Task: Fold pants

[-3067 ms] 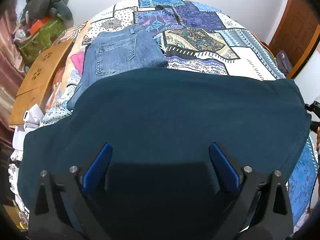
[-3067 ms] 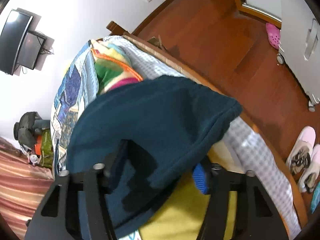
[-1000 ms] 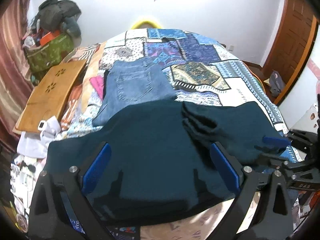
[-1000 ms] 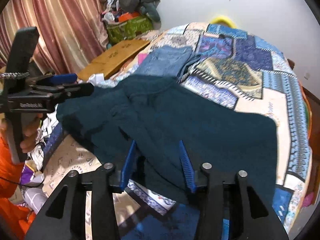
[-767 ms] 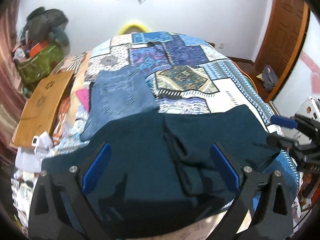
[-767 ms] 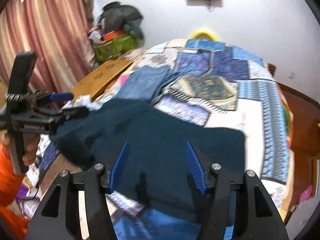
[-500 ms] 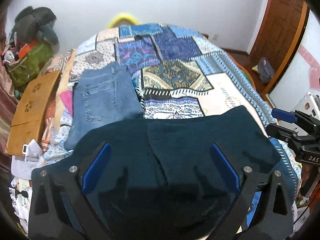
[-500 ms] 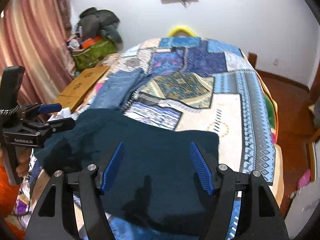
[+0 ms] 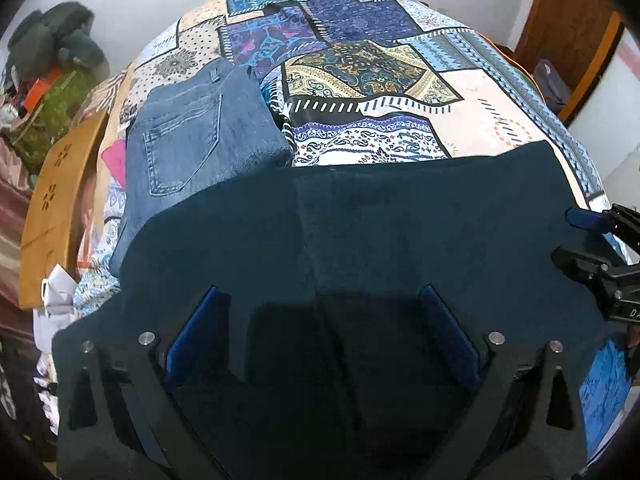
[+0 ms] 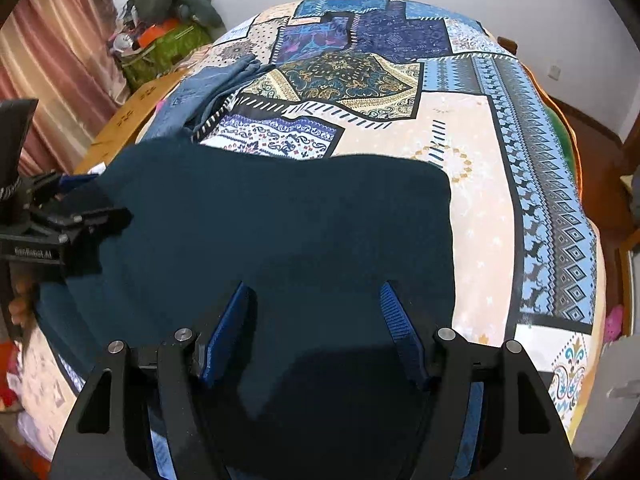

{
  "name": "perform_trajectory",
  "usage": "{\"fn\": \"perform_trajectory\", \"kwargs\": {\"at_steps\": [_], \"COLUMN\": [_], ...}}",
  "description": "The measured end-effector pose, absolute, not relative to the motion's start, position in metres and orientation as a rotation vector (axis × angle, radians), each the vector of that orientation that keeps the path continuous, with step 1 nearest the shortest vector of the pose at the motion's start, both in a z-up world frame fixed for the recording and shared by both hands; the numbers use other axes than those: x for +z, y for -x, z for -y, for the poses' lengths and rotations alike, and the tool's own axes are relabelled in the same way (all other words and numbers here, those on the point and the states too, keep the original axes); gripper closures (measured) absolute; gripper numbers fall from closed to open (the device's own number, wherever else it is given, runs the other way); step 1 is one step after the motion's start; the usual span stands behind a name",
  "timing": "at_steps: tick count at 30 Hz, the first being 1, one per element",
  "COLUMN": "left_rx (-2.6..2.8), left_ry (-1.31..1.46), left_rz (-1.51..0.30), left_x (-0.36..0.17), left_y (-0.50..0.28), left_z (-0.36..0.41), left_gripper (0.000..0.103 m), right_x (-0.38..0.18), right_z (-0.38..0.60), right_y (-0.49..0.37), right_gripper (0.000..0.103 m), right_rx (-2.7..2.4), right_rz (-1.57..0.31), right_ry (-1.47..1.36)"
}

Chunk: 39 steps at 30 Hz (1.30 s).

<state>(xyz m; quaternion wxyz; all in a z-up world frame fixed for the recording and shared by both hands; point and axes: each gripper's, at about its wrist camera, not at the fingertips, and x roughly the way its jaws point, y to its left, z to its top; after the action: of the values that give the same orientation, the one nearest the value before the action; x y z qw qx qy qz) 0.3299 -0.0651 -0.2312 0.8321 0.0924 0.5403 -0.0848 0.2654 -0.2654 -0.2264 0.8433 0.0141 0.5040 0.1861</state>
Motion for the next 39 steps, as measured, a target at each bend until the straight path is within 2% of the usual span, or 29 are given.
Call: {"fn": "perform_trajectory", "kwargs": {"at_steps": [6, 22, 30, 39], "left_rx": [-0.171, -0.189, -0.058, 0.138], "left_ry": [-0.258, -0.151, -0.049, 0.099], "left_rz": [-1.086, -0.947, -0.777, -0.755], "left_x": [-0.228, -0.193, -0.148, -0.141], "left_y": [-0.312, -0.261, -0.231, -0.202], "left_z": [0.068, 0.041, -0.019, -0.118], "left_gripper": [0.002, 0.002, 0.002, 0.002], "right_x": [-0.227, -0.201, -0.159, -0.137], "right_z": [0.273, 0.269, 0.243, 0.179], "right_y": [-0.251, -0.221, -0.219, -0.224], "right_gripper": [0.038, 0.038, 0.036, 0.029], "right_rx": [0.383, 0.288, 0.317, 0.427], "right_rz": [-1.065, -1.018, -0.884, -0.792], "right_ry": [-0.038, 0.051, 0.074, 0.085]}}
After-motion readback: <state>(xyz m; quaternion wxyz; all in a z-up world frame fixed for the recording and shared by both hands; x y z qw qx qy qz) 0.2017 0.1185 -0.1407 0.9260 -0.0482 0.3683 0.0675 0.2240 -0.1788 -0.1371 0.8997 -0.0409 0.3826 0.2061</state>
